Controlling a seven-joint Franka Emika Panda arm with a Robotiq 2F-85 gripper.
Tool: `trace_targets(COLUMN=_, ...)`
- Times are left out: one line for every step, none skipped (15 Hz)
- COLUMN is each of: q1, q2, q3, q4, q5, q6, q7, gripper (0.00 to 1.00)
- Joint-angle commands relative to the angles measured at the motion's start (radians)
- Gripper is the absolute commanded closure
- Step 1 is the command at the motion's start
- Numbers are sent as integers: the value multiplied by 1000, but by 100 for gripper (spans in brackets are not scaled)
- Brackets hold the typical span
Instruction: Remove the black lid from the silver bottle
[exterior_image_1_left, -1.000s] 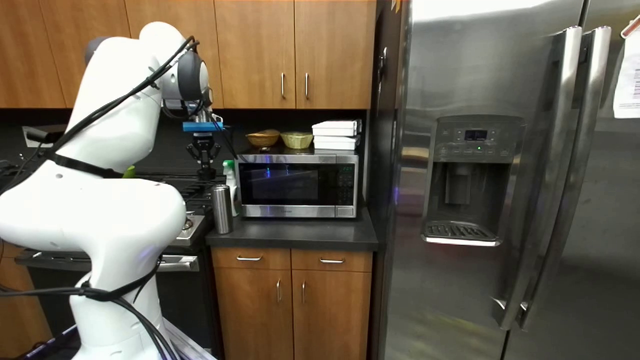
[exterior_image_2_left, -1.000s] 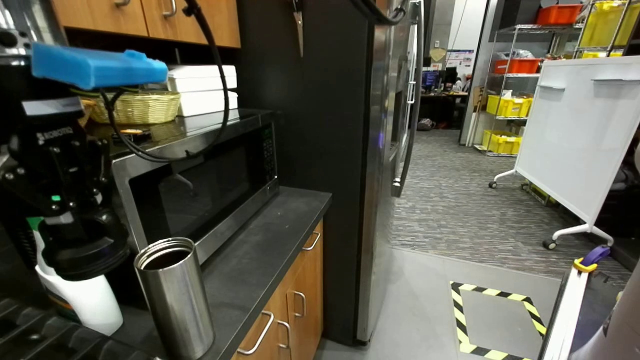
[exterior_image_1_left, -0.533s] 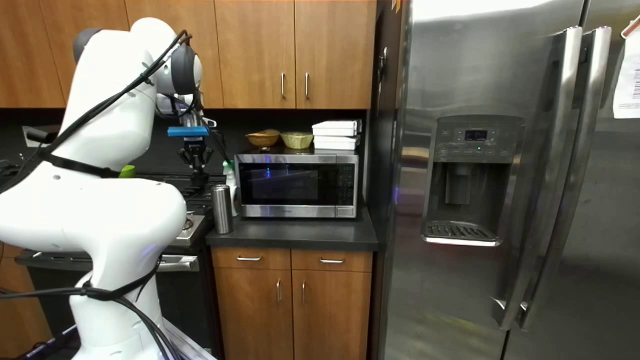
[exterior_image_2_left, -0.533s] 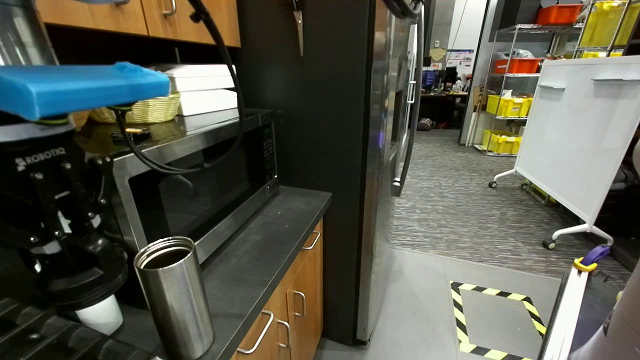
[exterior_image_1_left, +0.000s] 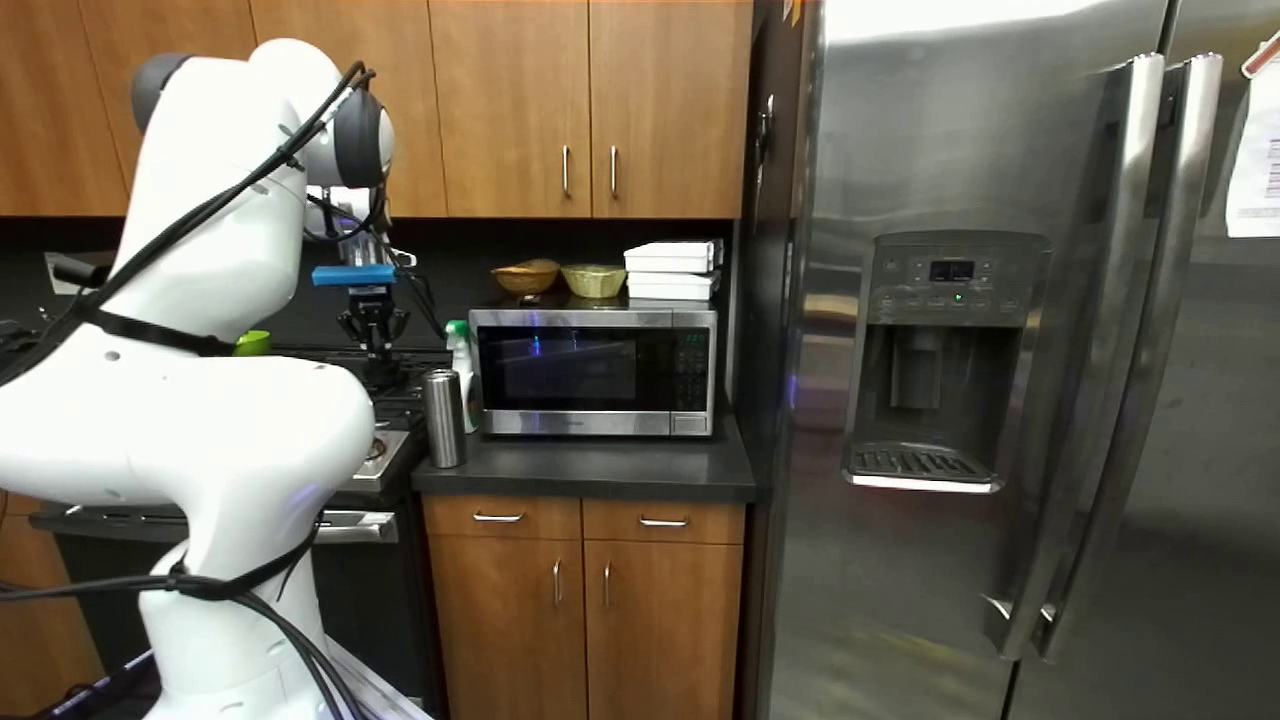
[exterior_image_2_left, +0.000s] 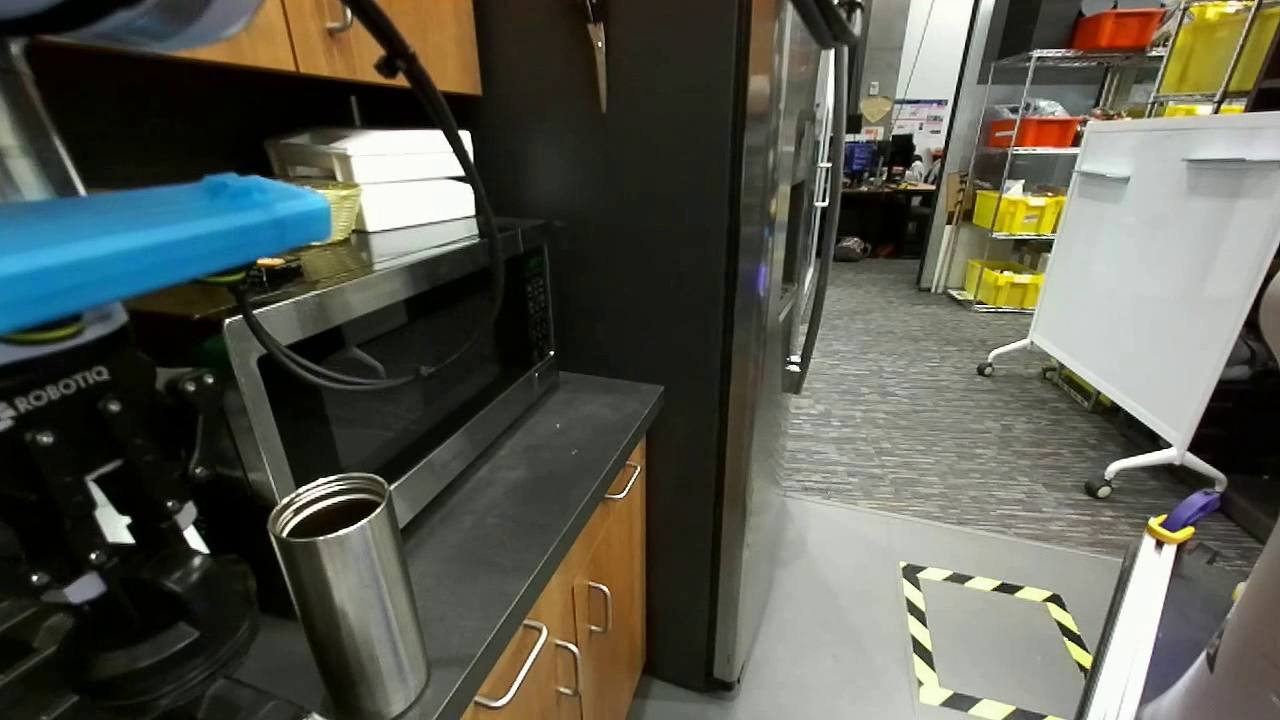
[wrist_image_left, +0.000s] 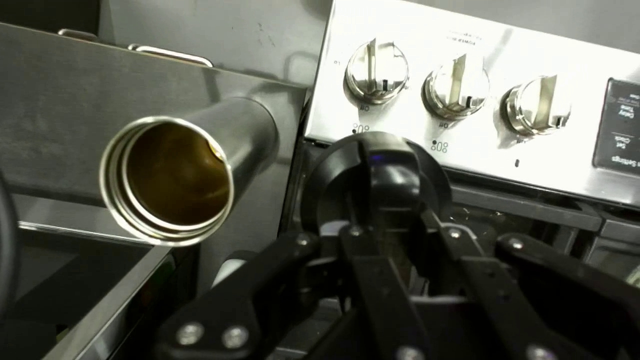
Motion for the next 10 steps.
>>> trace_targets(q1=19, q2=-33, q3=0, q4=-48, q5=-17, q6=22, q7=9, gripper=94)
trace_targets(q1=21, q2=-31, q3=4, q4=-50, q5=-8, q6=29, q7=0, gripper=94)
trace_targets(q1=22, q2=-28, q3=7, q4=-49, q5=0, q6=35, q7=-7, gripper=94)
trace_targets(q1=25, q2=-27, q3=7, q4=-53, q5=1, q6=49, q7=-7, gripper=94)
trace_targets(q1=26, q2=-27, q3=9, q4=-57, q5=4, q6=67, q7=-9, gripper=94)
trace_targets(q1=28, q2=-25, q3=9, q4=-58, q5=5, q6=76, q7=-11, gripper=94)
trace_targets(q1=30, q2=-23, q3=8, q4=-59, q5=4, q6=87, q7=-11, gripper=94)
trace_targets(q1=30, q2=-21, q3=8, q4=-62, q5=5, q6=97, q7=-13, gripper=94)
trace_targets(q1=31, q2=-18, q3=6, q4=-64, q5=0, q6=104, q7=-12, gripper=94)
trace_targets(q1=30, q2=-16, q3=6, q4=-68, q5=0, q6=119, q7=-18, gripper=94)
